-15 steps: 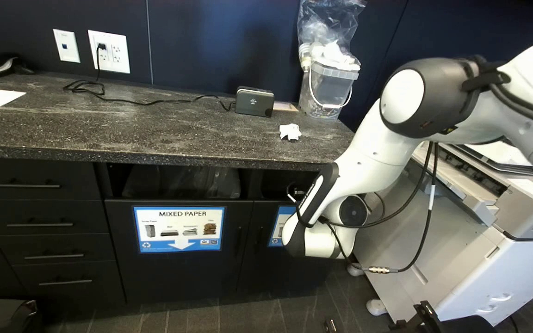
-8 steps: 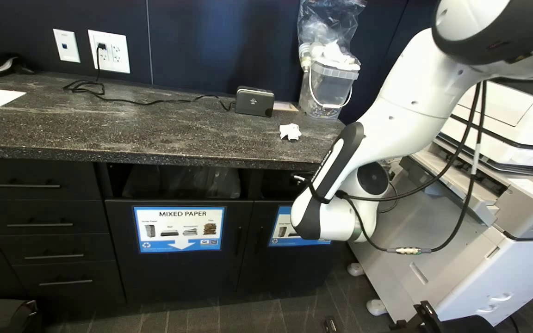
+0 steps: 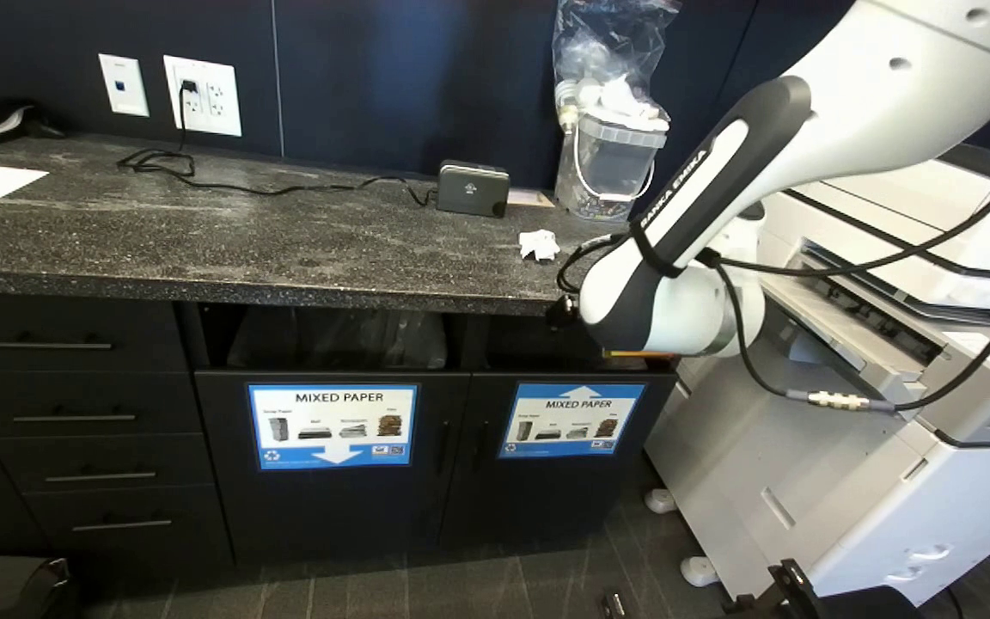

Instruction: Put the paper in the bin to the right

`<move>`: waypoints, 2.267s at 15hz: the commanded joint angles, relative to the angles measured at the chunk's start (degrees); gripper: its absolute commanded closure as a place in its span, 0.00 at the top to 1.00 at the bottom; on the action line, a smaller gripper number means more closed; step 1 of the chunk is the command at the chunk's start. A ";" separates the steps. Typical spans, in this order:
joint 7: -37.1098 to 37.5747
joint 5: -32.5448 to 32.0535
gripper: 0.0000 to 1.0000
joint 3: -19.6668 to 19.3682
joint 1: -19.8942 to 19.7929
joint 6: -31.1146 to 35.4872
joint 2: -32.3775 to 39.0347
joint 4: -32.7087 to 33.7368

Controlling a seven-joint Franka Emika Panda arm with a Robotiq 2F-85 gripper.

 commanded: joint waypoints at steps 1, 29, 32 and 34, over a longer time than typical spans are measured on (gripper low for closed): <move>0.95 -4.54 1.00 1.59 -1.89 -16.21 -6.06 3.42; 16.84 -9.63 1.00 -3.02 2.54 -73.31 30.74 84.21; 18.48 -10.24 1.00 -3.95 2.84 -76.04 33.24 87.93; 19.07 -10.19 1.00 -4.26 2.80 -77.40 34.61 89.84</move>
